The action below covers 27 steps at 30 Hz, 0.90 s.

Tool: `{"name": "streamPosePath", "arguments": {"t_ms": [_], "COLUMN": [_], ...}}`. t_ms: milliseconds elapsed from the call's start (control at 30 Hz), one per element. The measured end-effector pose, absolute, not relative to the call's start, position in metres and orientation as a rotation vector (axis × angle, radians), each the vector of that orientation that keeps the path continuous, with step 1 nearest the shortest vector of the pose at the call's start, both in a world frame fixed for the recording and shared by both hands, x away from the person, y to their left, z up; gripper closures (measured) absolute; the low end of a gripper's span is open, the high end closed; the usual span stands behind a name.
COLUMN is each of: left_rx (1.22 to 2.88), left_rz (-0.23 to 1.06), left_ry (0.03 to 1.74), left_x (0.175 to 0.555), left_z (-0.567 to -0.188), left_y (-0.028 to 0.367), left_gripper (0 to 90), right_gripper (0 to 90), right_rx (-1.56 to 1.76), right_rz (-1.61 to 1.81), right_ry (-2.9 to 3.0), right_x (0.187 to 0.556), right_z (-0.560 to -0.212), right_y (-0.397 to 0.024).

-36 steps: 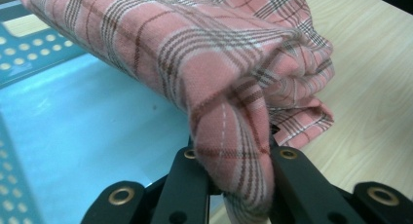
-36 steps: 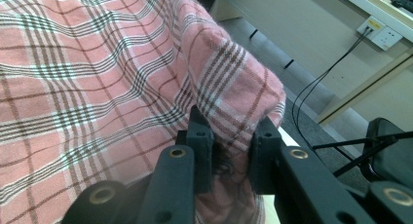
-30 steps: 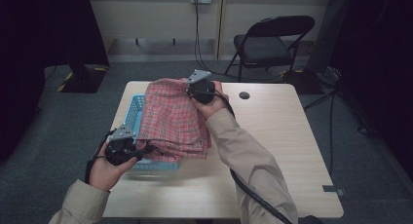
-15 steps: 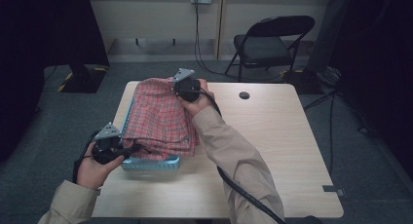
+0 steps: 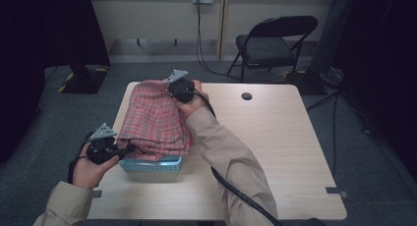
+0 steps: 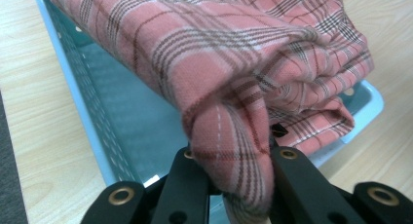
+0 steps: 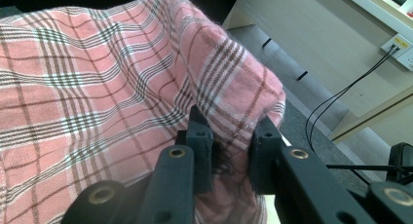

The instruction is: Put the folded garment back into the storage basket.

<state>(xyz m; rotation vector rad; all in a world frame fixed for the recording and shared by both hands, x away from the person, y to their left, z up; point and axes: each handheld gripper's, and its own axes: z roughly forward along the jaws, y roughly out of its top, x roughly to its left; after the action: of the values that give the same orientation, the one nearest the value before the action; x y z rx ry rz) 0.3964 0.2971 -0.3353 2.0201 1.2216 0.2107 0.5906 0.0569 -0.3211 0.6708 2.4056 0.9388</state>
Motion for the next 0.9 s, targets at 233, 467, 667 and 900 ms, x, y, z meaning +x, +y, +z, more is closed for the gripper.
{"name": "streamPosePath", "arguments": {"t_ms": [233, 467, 667, 900], "left_rx": [2.016, 2.025, 2.029, 2.038], "left_rz": [0.205, 0.203, 0.199, 0.207], "left_ry": [1.241, 1.256, 1.270, 1.282], "left_x": [0.400, 0.400, 0.400, 0.400], "left_z": [-0.344, -0.352, -0.357, -0.362], "left_y": [0.301, 0.305, 0.308, 0.310], "left_gripper": [83.3, 83.2, 83.1, 83.1], "right_gripper": [75.6, 75.5, 75.5, 75.5], "right_rx": [0.678, 0.688, 0.693, 0.707], "right_rz": [0.938, 0.938, 0.940, 0.946], "right_ry": [2.407, 2.417, 2.426, 2.424], "right_x": [0.595, 0.598, 0.598, 0.599], "right_z": [-0.327, -0.337, -0.345, -0.350], "right_y": [0.062, 0.066, 0.069, 0.071]}}
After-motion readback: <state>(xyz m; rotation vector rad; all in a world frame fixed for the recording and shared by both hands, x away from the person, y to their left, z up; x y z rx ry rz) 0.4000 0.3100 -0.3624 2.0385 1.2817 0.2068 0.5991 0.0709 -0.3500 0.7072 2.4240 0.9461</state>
